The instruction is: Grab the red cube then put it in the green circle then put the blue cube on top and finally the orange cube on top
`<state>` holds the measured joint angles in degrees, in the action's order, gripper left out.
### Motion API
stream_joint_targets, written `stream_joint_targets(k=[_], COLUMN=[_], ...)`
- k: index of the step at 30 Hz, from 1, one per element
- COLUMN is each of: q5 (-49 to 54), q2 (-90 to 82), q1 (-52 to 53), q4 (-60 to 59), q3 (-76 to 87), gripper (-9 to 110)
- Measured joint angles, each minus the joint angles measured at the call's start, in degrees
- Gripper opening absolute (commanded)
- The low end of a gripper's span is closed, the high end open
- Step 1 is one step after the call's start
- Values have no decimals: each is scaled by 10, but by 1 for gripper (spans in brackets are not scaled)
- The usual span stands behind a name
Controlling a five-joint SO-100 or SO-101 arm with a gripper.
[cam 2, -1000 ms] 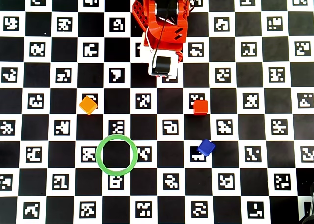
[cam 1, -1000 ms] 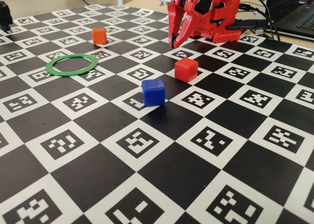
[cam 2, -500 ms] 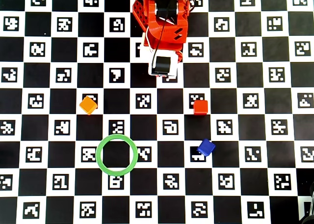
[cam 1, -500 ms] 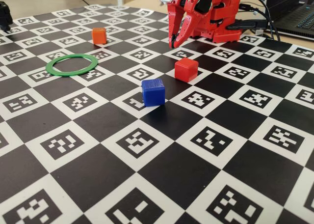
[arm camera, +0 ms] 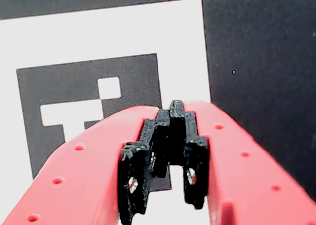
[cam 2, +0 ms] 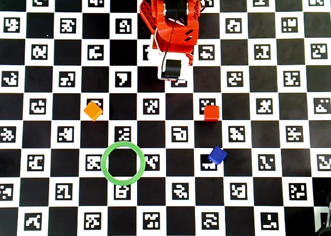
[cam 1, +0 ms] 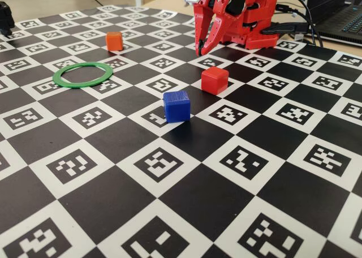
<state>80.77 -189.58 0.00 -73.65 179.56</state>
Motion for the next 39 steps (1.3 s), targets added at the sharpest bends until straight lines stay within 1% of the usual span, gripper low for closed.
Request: stream_joint_targets(k=[4, 9, 15, 18, 30, 32, 35, 39], q5=[-46, -113, -221, -308, -622, -663, -725, -812], q2=[4, 91, 229, 292, 504, 541, 584, 630], q1=[0, -18, -43, -62, -156, -170, -181, -182], q4=[22, 52, 66, 63, -71, -90, -100, -100], q3=[-3, -40, -169, -252, -551, -599, -657, -707], gripper=[-4, -4, -4, -4, -1, 2, 8, 16])
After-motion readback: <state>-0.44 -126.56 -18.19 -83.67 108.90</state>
